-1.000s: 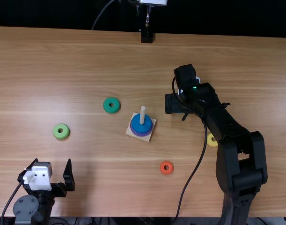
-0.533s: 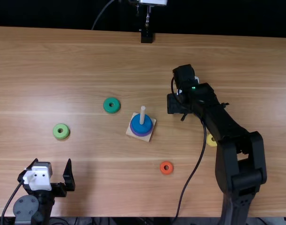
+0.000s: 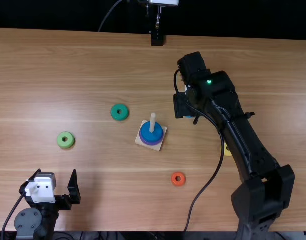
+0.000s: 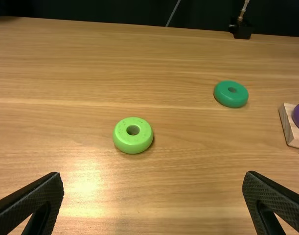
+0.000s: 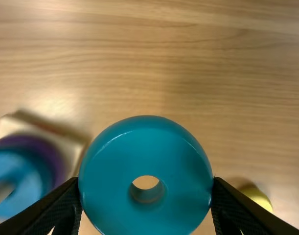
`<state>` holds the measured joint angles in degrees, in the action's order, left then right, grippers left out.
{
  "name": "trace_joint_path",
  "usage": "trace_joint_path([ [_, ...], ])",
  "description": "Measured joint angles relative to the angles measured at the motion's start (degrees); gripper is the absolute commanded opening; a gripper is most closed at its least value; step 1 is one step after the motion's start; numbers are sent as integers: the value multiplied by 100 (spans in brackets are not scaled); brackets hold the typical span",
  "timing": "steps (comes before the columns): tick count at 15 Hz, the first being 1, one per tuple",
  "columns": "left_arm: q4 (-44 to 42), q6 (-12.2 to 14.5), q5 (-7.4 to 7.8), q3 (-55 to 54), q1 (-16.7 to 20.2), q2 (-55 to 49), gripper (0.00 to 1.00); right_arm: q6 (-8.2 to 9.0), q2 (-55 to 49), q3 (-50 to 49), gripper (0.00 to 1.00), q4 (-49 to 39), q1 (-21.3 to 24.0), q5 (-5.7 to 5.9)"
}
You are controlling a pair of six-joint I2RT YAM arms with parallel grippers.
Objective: Build the Hanoi tower: stack the rings onto the peg from bottom to top in this color order: purple, dark blue, light blue, dark green, light green, yellow, orange.
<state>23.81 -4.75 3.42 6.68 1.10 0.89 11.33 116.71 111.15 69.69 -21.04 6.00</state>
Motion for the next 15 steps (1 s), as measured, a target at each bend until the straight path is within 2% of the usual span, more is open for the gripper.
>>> trace_joint_path([
  [3, 0, 0, 0, 0, 2, 0, 100, -2, -11, 848, 0, 673, -361, 2],
  [6, 2, 2, -2, 0, 2, 0, 100, 13, -13, 1329, 0, 863, -772, 4],
  [10, 0, 0, -2, 0, 0, 0, 100, 55, -20, 1458, 0, 879, -1180, 0],
  [15, 2, 2, 2, 0, 2, 0, 100, 70, -20, 1458, 0, 1038, -1440, -2],
])
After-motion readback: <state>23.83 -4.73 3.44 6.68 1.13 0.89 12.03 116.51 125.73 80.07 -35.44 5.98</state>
